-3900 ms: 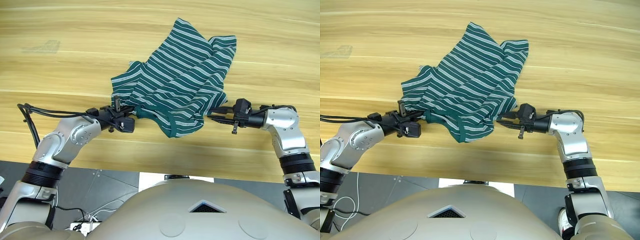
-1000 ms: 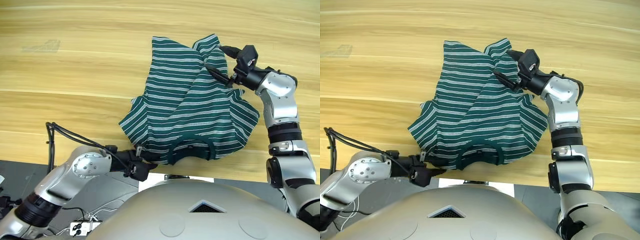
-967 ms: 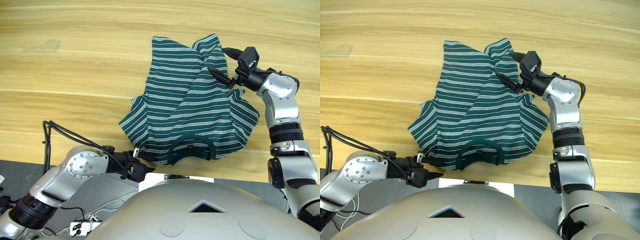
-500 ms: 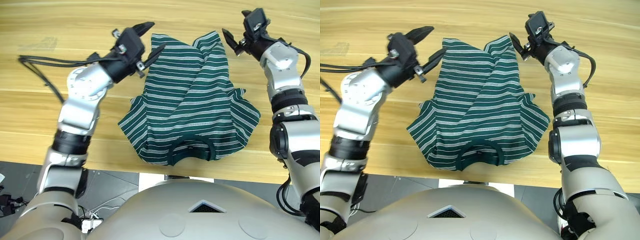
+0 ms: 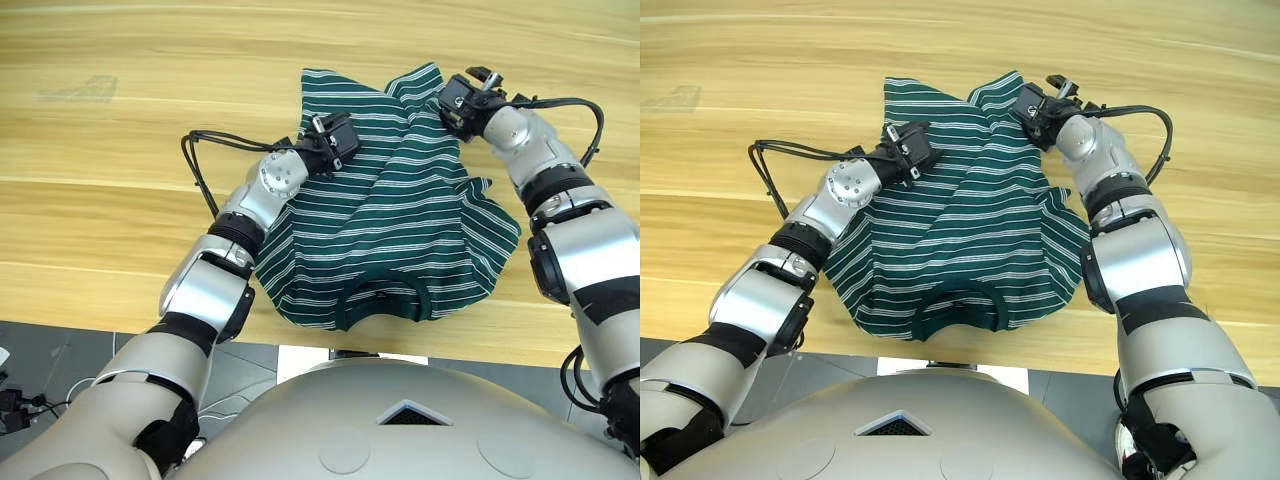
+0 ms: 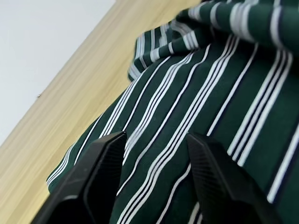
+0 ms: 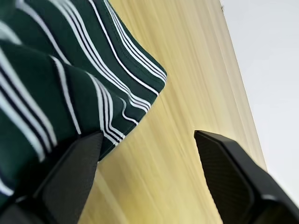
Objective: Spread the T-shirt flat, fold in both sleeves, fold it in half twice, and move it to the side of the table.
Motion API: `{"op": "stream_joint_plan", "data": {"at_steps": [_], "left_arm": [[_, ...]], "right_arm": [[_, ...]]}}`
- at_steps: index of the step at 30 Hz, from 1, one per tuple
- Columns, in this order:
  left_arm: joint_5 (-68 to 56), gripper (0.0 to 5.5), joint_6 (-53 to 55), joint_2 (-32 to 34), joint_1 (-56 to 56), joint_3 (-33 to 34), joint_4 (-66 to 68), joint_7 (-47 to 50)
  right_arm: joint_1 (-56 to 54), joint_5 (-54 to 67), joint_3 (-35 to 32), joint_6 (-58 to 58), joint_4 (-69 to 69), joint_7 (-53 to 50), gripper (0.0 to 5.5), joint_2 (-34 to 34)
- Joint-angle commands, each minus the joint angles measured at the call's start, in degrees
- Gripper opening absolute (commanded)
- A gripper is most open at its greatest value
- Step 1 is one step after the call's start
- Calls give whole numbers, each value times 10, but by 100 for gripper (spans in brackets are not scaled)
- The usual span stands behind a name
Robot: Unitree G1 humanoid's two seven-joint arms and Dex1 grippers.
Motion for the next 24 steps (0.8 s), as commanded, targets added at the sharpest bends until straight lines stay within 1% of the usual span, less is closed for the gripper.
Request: {"op": "stream_joint_plan", "data": {"at_steps": [1, 5, 8, 16, 19, 22, 24], "left_arm": [[14, 240, -5, 41, 48, 15, 48, 2], [11, 240, -26, 65, 75, 32, 42, -3], [10, 240, -32, 74, 91, 40, 31, -7], [9, 240, -29, 61, 106, 50, 12, -11], [13, 240, -33, 58, 112, 47, -2, -12], [12, 240, -30, 57, 110, 50, -9, -12], [13, 240, -29, 56, 106, 50, -8, -9]], "right_arm": [[59, 21, -33, 11, 17, 10, 363, -45], [74, 41, -62, -2, 12, 1, 363, -63], [80, 57, -84, -13, 9, -2, 363, -63], [109, 91, -117, -54, -3, 27, 363, -31], [108, 117, -135, -105, -18, 48, 363, -13], [93, 167, -179, -177, -39, 50, 363, 3], [80, 215, -218, -250, -64, 58, 363, 18]]}}
